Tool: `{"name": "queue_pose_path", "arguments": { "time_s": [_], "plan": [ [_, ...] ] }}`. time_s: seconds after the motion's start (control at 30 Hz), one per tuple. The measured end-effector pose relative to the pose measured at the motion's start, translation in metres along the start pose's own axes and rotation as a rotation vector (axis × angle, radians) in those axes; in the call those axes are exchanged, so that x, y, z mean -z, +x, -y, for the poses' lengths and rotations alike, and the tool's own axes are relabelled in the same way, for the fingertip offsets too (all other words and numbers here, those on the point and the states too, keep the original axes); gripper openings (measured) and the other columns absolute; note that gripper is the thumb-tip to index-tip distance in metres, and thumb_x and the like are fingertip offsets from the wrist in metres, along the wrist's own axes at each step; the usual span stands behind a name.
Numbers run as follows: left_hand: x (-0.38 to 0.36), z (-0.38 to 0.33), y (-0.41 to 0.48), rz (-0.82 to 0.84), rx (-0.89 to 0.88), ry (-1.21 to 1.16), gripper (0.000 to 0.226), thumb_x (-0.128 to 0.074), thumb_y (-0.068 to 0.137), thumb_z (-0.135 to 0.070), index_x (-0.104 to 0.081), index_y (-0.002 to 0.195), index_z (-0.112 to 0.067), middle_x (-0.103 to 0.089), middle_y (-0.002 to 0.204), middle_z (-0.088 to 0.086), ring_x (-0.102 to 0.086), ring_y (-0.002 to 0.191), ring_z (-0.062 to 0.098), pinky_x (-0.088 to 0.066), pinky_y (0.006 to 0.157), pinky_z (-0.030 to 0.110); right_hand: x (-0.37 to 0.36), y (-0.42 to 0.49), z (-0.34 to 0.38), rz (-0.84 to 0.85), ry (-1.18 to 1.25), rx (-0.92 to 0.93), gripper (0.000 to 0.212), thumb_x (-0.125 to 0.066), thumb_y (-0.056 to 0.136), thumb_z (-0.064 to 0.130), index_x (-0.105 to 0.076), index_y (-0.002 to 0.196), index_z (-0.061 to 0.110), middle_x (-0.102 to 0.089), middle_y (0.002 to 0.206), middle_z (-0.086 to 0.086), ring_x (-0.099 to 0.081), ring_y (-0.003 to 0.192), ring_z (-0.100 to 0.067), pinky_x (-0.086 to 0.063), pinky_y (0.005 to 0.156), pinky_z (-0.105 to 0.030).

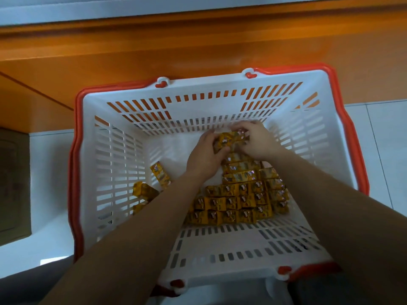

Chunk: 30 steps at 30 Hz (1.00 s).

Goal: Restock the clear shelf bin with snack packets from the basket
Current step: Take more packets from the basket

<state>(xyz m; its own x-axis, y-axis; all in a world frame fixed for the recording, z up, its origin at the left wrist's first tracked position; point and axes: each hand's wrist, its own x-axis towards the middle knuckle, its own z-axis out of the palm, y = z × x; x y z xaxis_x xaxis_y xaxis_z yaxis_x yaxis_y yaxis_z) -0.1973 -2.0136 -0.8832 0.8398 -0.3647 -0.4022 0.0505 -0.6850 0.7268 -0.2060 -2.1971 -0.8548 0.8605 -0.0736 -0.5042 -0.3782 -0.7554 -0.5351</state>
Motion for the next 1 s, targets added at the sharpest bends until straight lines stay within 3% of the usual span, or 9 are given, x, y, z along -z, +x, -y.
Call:
{"name": "queue_pose_path", "arguments": {
  "time_s": [0.1,0.23,0.4,0.53,0.63,0.7,0.77,0.9,1.0],
  "plan": [
    [0.007,0.003,0.0,-0.012,-0.012,0.057,0.06,-0.063,0.097,-0.048,-0.043,0.149,-0.026,-0.048,0.148,0.004,-0.052,0.13,0.027,-0.049,0.101,0.042,-0.003,-0.003,0.002,-0.053,0.243,0.003,0.057,-0.084,0.075,0.011,-0.061,0.126,0.022,-0.056,0.122,0.001,-0.057,0.111,-0.019,-0.055,0.087,-0.029],
    [0.021,0.015,0.007,0.056,0.069,0.241,0.073,-0.062,0.093,-0.059,-0.034,0.155,-0.031,-0.042,0.143,0.013,-0.041,0.131,0.038,-0.04,0.106,0.048,-0.01,-0.007,0.0,-0.078,0.485,-0.076,0.06,-0.078,0.077,-0.006,-0.059,0.128,0.02,-0.058,0.105,0.003,-0.064,0.098,-0.015,-0.053,0.062,-0.014],
    [0.021,0.022,0.008,0.037,0.129,0.189,0.069,-0.072,0.087,-0.053,-0.049,0.141,-0.017,-0.04,0.136,0.012,-0.043,0.127,0.033,-0.042,0.105,0.043,-0.018,-0.002,0.007,-0.056,0.442,-0.054,0.047,-0.075,0.082,-0.001,-0.063,0.125,0.016,-0.073,0.105,0.004,-0.067,0.102,-0.011,-0.052,0.074,-0.014],
    [0.018,0.023,0.005,0.011,0.13,0.152,0.085,-0.082,0.077,-0.052,-0.043,0.146,-0.02,-0.043,0.141,0.008,-0.039,0.131,0.029,-0.041,0.105,0.044,-0.02,-0.004,0.007,-0.092,0.296,-0.071,0.048,-0.065,0.087,0.002,-0.06,0.132,0.018,-0.066,0.12,0.001,-0.061,0.113,-0.016,-0.054,0.091,-0.031],
    [0.016,0.022,0.005,0.001,0.143,0.203,0.086,-0.083,0.075,-0.055,-0.044,0.145,-0.023,-0.043,0.141,0.007,-0.039,0.131,0.031,-0.043,0.104,0.045,-0.021,-0.007,0.0,-0.083,0.114,-0.198,0.06,-0.076,0.083,0.023,-0.05,0.137,0.018,-0.06,0.127,-0.008,-0.061,0.113,-0.027,-0.053,0.095,-0.041],
    [0.016,0.021,0.006,-0.002,0.171,0.196,0.085,-0.083,0.074,-0.056,-0.047,0.144,-0.023,-0.046,0.138,0.008,-0.043,0.129,0.031,-0.044,0.103,0.044,-0.024,-0.01,-0.001,0.047,0.194,-0.266,0.072,-0.083,0.077,0.027,-0.047,0.137,0.013,-0.068,0.112,-0.008,-0.068,0.098,-0.026,-0.059,0.085,-0.047],
    [0.017,0.019,0.007,0.008,0.198,0.168,0.084,-0.084,0.071,-0.056,-0.051,0.14,-0.022,-0.05,0.132,0.009,-0.05,0.124,0.031,-0.047,0.102,0.043,-0.026,-0.011,-0.001,0.054,0.202,-0.256,0.07,-0.084,0.075,0.027,-0.05,0.133,0.012,-0.072,0.096,-0.004,-0.07,0.085,-0.022,-0.061,0.076,-0.045],
    [0.026,0.017,0.006,0.011,0.23,0.131,0.072,-0.081,0.065,-0.057,-0.06,0.124,-0.021,-0.06,0.117,0.005,-0.061,0.103,0.025,-0.053,0.083,0.035,-0.022,-0.008,0.002,0.003,0.283,-0.218,0.044,-0.08,0.081,0.035,-0.052,0.113,0.022,-0.065,0.097,0.0,-0.067,0.08,-0.017,-0.057,0.066,-0.033],
    [0.028,0.015,0.001,-0.011,0.247,0.013,0.055,-0.081,0.072,-0.054,-0.055,0.111,-0.026,-0.061,0.098,-0.007,-0.059,0.09,0.017,-0.054,0.078,0.034,-0.022,-0.01,0.009,0.015,0.453,-0.184,0.039,-0.081,0.082,0.02,-0.05,0.105,0.021,-0.068,0.094,-0.006,-0.07,0.071,-0.011,-0.052,0.055,-0.022]
  ]
}}
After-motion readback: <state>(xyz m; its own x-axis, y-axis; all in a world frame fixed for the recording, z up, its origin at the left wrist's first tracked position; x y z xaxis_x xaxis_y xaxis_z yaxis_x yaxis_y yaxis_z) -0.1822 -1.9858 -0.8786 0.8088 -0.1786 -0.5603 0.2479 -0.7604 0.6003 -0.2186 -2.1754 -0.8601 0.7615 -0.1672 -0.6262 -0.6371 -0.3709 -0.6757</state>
